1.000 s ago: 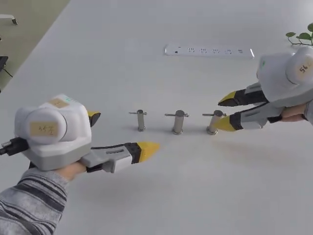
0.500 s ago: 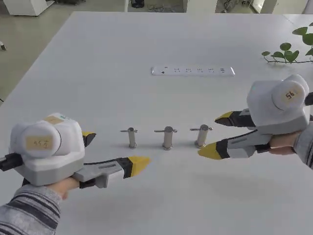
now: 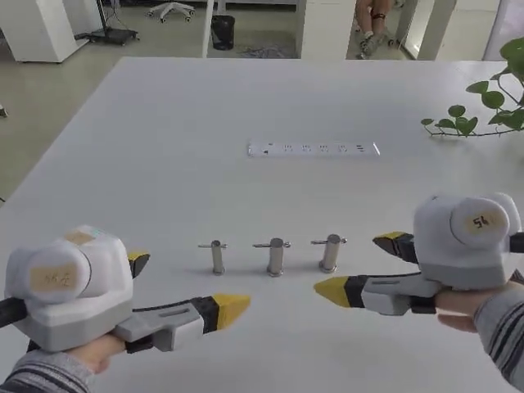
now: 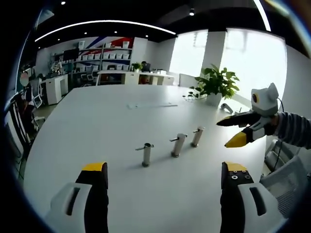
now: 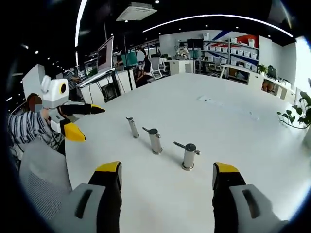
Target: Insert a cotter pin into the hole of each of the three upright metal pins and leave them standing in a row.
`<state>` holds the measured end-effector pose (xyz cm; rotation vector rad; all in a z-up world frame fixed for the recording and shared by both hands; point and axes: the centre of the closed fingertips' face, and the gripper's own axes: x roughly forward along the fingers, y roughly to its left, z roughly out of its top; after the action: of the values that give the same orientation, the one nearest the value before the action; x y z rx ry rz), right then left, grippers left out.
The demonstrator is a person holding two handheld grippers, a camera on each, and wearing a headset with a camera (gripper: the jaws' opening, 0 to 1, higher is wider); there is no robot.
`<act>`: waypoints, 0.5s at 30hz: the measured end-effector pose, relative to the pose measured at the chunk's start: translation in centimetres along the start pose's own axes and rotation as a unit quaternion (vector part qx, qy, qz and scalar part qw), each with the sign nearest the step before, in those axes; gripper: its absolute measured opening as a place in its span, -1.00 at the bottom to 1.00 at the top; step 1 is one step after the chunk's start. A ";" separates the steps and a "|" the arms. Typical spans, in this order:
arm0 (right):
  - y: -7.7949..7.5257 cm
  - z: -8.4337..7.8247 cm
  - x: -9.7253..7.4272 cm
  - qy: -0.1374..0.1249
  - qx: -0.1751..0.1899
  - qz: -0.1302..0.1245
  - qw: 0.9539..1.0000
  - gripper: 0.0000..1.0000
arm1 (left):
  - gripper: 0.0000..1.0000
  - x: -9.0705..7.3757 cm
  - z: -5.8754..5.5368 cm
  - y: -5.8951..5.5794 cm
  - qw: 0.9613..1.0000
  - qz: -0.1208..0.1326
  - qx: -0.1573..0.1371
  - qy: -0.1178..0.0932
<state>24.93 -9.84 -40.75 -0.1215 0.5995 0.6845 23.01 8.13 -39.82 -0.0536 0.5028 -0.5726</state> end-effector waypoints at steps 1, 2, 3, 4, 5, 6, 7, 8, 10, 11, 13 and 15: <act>0.2 -0.1 -0.1 0.000 -0.001 0.000 1.000 0.50 | 0.95 0.0 0.0 0.0 1.000 0.000 0.001 0.000; 0.3 -0.2 -0.2 -0.001 0.001 0.000 1.000 0.50 | 0.97 -0.1 -0.1 0.0 1.000 0.001 0.001 0.001; 0.4 -0.3 -0.2 -0.001 0.002 -0.002 1.000 0.51 | 0.97 -0.1 -0.2 0.0 1.000 0.002 0.001 0.003; 0.4 -0.5 -0.2 0.000 0.003 -0.005 1.000 0.53 | 0.97 -0.1 -0.3 -0.1 1.000 0.002 0.001 0.004; 0.5 -0.6 -0.3 0.001 0.006 -0.007 1.000 0.54 | 0.97 -0.2 -0.3 -0.1 1.000 0.001 0.000 0.004; 0.5 -0.6 -0.4 -0.003 0.015 -0.011 1.000 0.56 | 0.97 -0.3 -0.2 -0.1 1.000 0.001 -0.004 0.001; 0.5 -0.7 -0.4 -0.006 0.021 -0.014 1.000 0.58 | 0.97 -0.3 -0.2 -0.1 1.000 0.001 -0.005 -0.002; 0.6 -0.7 -0.4 -0.008 0.027 -0.014 1.000 0.61 | 0.97 -0.4 -0.2 -0.1 1.000 0.000 -0.007 -0.002; 0.7 -0.7 -0.5 -0.012 0.039 -0.016 0.999 0.63 | 0.97 -0.5 -0.3 -0.1 1.000 0.001 -0.006 -0.001; 0.8 -0.6 -0.6 -0.015 0.044 -0.016 0.999 0.64 | 0.97 -0.5 -0.4 -0.1 1.000 0.001 -0.005 -0.001; 1.1 -0.2 -0.7 -0.031 0.068 -0.014 0.997 0.70 | 0.97 -0.6 -0.4 -0.1 1.000 0.001 -0.005 -0.001; 1.2 -0.3 -0.7 -0.030 0.064 -0.015 0.997 0.71 | 0.97 -0.7 -0.5 -0.2 1.000 0.001 -0.004 -0.001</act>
<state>23.62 -9.43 -40.45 0.0095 0.5804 0.6169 22.21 8.38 -39.91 -0.0602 0.5022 -0.5678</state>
